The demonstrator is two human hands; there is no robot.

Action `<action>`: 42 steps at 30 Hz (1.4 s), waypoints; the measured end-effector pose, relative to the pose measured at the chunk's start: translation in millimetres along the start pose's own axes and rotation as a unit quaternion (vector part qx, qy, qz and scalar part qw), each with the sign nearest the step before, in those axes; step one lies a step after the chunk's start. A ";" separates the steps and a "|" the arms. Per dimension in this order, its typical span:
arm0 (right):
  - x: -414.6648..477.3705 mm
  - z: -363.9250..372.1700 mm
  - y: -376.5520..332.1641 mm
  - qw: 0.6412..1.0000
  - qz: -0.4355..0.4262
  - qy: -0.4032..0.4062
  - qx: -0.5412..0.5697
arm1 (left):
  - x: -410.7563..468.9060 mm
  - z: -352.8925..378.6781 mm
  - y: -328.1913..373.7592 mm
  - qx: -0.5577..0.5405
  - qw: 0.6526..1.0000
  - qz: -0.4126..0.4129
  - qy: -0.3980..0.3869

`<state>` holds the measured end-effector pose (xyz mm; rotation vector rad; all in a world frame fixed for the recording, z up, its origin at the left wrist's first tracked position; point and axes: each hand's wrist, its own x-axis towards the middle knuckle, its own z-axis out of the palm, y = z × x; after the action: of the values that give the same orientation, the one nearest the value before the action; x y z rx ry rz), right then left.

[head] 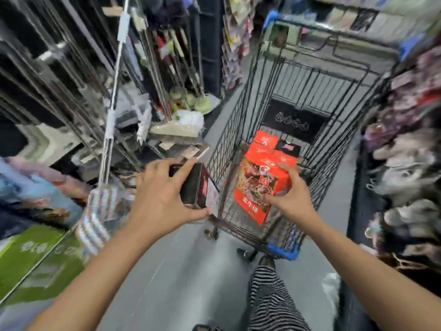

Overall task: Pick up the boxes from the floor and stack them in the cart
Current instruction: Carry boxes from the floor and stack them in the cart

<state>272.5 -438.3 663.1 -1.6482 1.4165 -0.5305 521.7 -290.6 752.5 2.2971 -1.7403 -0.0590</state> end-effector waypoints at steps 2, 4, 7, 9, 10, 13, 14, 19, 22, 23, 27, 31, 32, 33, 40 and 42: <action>22.8 -11.9 25.4 1.000 0.029 0.000 0.003 | 32.9 24.7 26.8 -0.001 1.000 0.018 -0.022; 47.8 -16.5 52.1 0.998 0.054 -0.012 -0.002 | 63.3 55.6 48.3 0.006 0.998 0.024 -0.051; 81.3 -7.6 96.4 0.995 0.083 -0.057 -0.015 | 101.9 109.4 68.4 0.029 0.991 0.014 -0.126; 95.0 3.5 112.5 0.992 0.095 -0.080 -0.024 | 120.2 148.0 73.4 0.052 0.983 0.012 -0.174; 100.8 8.7 116.2 0.991 0.104 -0.079 -0.025 | 127.8 167.1 73.3 0.059 0.979 0.011 -0.194; 117.4 26.3 137.8 0.985 0.150 -0.080 -0.034 | 145.5 220.5 66.4 0.072 0.971 0.016 -0.227; 122.2 31.9 145.5 0.983 0.161 -0.082 -0.038 | 149.7 237.7 62.6 0.076 0.969 0.020 -0.233; 137.5 58.5 185.3 0.982 0.135 -0.107 -0.076 | 166.3 310.4 45.4 0.114 0.961 0.064 -0.242; 140.9 69.8 200.1 0.988 0.073 -0.088 -0.107 | 175.2 341.4 37.2 0.118 0.962 0.078 -0.233; 140.9 74.3 205.0 0.989 0.065 -0.078 -0.108 | 178.0 349.7 35.3 0.111 0.965 0.084 -0.224; 139.4 95.4 227.9 0.988 0.106 0.028 -0.109 | 187.0 381.3 32.5 0.034 0.967 0.134 -0.215; 142.3 106.3 235.4 0.984 0.162 0.067 0.029 | 188.4 398.5 20.1 -0.039 0.968 0.118 -0.217; 144.4 106.2 234.2 0.982 0.168 0.070 0.051 | 186.8 399.9 13.9 -0.057 0.973 0.092 -0.205; 147.2 104.8 232.4 0.980 0.174 0.072 0.060 | 184.9 399.9 7.8 -0.085 0.973 0.059 -0.204; 160.9 108.1 230.3 0.979 0.186 0.051 0.067 | 185.8 396.6 -3.2 -0.404 0.850 -0.118 -0.316; 161.5 108.5 228.5 0.978 0.187 0.049 0.075 | 185.0 396.7 0.0 -0.428 0.835 -0.130 -0.320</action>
<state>269.4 -546.8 383.3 -1.2119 1.6688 -0.4916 499.8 -538.0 392.1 1.8384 -1.1684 -1.4760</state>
